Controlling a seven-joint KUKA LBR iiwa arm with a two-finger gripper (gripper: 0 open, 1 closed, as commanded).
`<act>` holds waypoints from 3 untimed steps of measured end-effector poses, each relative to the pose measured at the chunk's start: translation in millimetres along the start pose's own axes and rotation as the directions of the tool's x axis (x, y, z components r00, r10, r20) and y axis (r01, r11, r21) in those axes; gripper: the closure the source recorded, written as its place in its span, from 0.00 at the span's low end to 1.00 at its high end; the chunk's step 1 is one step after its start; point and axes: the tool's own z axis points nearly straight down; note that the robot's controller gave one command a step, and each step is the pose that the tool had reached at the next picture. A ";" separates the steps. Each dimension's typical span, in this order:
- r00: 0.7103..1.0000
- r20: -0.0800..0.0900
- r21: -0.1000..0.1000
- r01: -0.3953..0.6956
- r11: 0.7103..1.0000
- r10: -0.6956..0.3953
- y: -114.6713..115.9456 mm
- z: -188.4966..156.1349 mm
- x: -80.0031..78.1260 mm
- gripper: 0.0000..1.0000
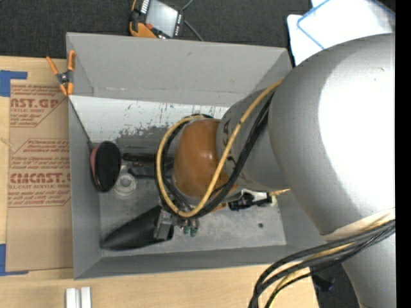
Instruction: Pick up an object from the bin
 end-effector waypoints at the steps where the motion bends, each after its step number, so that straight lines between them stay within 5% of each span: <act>1: 1.000 -0.005 0.002 -0.004 1.000 0.004 6.2 -94.6 0.5 1.00; 2: 1.000 -0.004 0.002 -0.006 1.000 0.006 -1.7 -14.2 -1.2 1.00; 3: 1.000 0.003 -0.003 -0.011 1.000 0.011 -4.1 -72.8 -11.5 1.00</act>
Offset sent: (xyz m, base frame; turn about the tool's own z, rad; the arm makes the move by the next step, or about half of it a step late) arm 0.0001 -0.0037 0.0117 0.0068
